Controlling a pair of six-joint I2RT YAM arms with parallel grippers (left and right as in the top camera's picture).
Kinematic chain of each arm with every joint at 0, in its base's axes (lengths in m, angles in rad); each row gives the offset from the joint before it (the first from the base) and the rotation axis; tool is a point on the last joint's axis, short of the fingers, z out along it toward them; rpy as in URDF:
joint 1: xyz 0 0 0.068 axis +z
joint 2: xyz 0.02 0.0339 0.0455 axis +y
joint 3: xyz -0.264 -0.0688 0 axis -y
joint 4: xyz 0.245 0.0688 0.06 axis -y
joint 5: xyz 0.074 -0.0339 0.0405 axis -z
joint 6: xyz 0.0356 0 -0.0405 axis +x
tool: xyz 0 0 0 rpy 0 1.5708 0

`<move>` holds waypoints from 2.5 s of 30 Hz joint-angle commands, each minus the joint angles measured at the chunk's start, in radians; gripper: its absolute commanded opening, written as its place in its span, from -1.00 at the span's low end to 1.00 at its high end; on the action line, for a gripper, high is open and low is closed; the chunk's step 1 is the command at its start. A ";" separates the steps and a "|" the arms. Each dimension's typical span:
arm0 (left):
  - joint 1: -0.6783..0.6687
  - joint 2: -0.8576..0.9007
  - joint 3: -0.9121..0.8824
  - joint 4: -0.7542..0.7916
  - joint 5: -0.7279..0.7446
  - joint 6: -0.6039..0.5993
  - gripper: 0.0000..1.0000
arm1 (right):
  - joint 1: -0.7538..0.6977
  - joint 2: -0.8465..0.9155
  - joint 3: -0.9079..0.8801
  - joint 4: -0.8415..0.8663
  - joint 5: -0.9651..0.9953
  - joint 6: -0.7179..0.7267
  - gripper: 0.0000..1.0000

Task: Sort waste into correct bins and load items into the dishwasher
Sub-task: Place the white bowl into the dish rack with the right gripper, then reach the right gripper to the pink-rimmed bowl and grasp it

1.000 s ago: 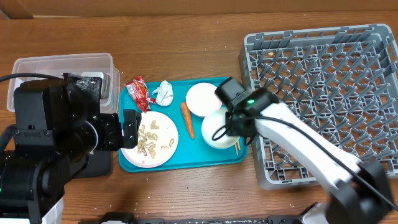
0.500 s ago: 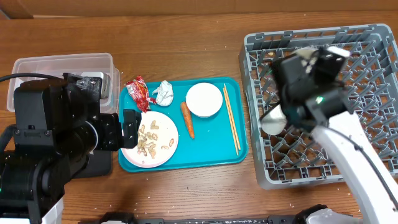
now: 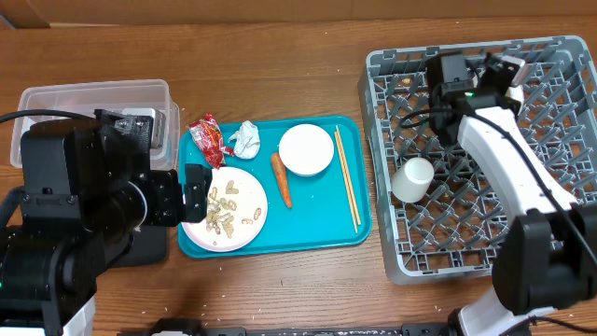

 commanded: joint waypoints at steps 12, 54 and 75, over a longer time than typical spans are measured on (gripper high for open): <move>0.006 0.003 0.017 -0.002 -0.006 0.001 1.00 | 0.030 0.068 0.011 -0.021 0.060 -0.036 -0.92; 0.006 0.003 0.017 -0.002 -0.006 0.001 1.00 | 0.123 0.130 -0.035 0.048 0.269 -0.265 -0.92; 0.006 0.003 0.017 -0.002 -0.006 0.001 1.00 | 0.375 -0.012 0.472 -0.311 -1.101 -0.231 0.30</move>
